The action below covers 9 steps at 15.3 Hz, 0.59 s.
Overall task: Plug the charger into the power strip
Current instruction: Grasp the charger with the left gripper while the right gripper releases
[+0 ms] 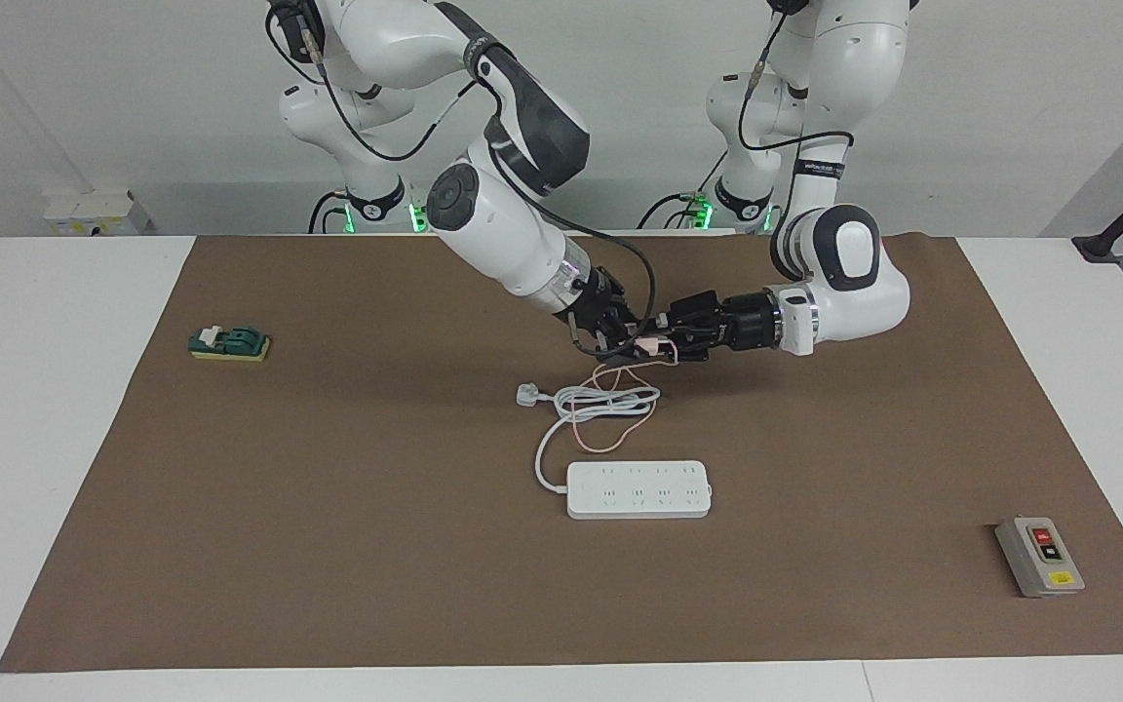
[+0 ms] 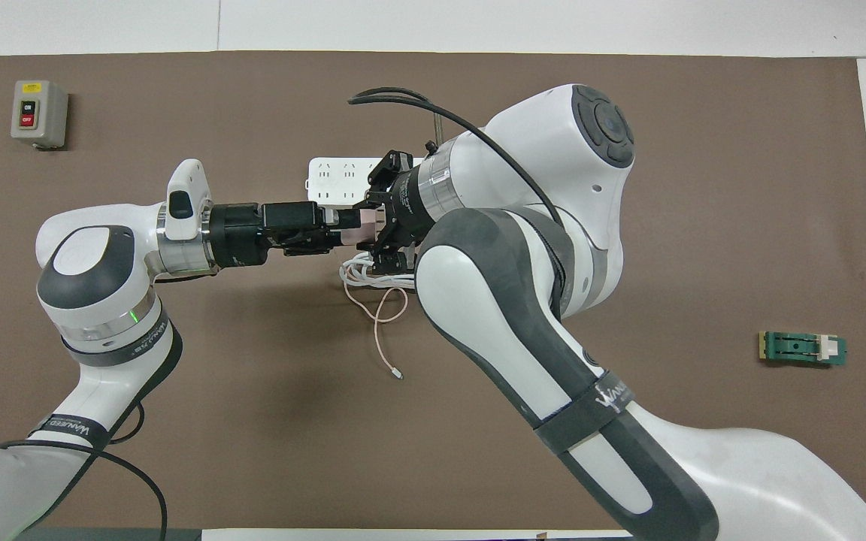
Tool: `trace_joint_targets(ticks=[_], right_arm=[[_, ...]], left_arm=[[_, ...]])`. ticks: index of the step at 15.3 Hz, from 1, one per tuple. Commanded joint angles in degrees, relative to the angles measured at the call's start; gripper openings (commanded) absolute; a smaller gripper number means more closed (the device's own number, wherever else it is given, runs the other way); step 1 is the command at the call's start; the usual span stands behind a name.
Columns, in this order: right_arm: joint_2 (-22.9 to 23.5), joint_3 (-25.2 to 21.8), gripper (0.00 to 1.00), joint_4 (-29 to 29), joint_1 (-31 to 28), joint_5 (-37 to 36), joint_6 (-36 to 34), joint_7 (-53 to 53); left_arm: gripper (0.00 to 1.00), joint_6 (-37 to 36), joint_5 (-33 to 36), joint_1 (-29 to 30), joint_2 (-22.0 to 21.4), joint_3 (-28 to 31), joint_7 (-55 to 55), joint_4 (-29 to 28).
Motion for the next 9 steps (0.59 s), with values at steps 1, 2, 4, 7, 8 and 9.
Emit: trace_joint_targets(ticks=[1, 2, 4, 7, 8, 9], right_arm=[[-0.5, 0.0, 0.0, -0.3, -0.2, 1.2, -0.1, -1.5], [-0.5, 0.0, 0.0, -0.3, -0.3, 1.2, -0.2, -1.5], [-0.5, 0.0, 0.0, -0.3, -0.2, 1.2, -0.2, -1.5], [-0.5, 0.0, 0.0, -0.3, -0.2, 1.2, -0.3, -1.5], [-0.5, 0.0, 0.0, -0.3, -0.3, 1.2, -0.3, -1.5], [-0.5, 0.0, 0.0, -0.3, -0.3, 1.2, -0.3, -1.5]], left_arm=[[0.47, -1.2, -1.4, 0.4, -0.8, 0.1, 1.3, -1.4], [0.47, -1.1, -1.4, 0.5, -0.8, 0.1, 1.3, -1.5], [0.41, -1.0, -1.4, 0.5, -0.8, 0.1, 1.3, -1.5], [0.25, -1.3, -1.4, 1.5, -0.9, 0.1, 1.3, -1.6], [0.17, -1.2, -1.4, 1.6, -0.8, 0.1, 1.3, -1.6], [0.15, -1.0, -1.4, 1.6, -0.8, 0.1, 1.3, -1.5]])
